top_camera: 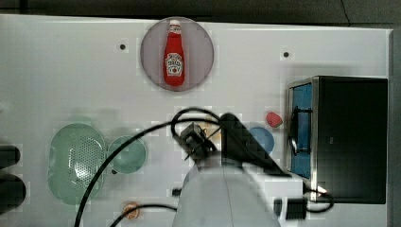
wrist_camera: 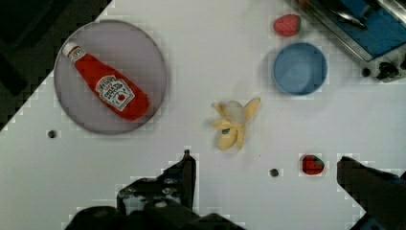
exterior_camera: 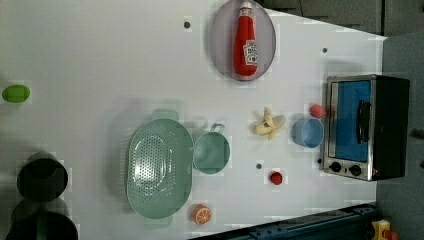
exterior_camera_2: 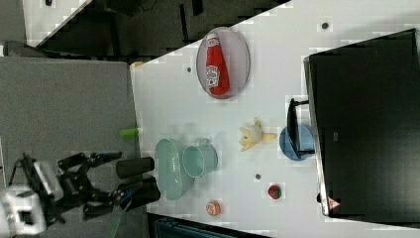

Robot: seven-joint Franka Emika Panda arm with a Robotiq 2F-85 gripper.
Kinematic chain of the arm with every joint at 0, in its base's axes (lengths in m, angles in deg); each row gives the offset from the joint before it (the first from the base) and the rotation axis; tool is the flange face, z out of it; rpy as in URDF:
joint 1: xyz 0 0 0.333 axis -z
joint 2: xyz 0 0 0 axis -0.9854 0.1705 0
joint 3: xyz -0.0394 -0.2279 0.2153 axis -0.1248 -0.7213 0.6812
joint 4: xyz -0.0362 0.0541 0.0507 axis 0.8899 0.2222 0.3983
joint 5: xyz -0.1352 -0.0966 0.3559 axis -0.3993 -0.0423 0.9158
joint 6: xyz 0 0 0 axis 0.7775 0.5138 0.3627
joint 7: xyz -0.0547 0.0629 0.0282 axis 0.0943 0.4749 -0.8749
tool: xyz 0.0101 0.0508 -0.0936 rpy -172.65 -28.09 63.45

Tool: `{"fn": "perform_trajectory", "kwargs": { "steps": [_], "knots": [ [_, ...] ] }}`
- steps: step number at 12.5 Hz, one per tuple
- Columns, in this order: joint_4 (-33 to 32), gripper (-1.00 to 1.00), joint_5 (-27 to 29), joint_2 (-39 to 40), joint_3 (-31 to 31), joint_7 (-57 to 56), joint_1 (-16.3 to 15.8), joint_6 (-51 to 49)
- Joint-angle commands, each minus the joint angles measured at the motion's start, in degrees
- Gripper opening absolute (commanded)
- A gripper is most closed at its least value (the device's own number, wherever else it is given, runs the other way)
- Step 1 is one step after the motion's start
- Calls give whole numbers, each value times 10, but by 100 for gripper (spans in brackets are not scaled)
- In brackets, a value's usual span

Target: Pick banana from table and place on oven.

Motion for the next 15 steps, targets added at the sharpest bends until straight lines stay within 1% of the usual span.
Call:
{"fn": "perform_trajectory", "kwargs": {
  "steps": [1,8,15],
  "knots": [
    [-57,100,12,65,-8,15,9,45],
    [-148,100,12,210,-8,15,9,283],
    [-197,100,12,367,-8,17,10,466]
  ]
}}
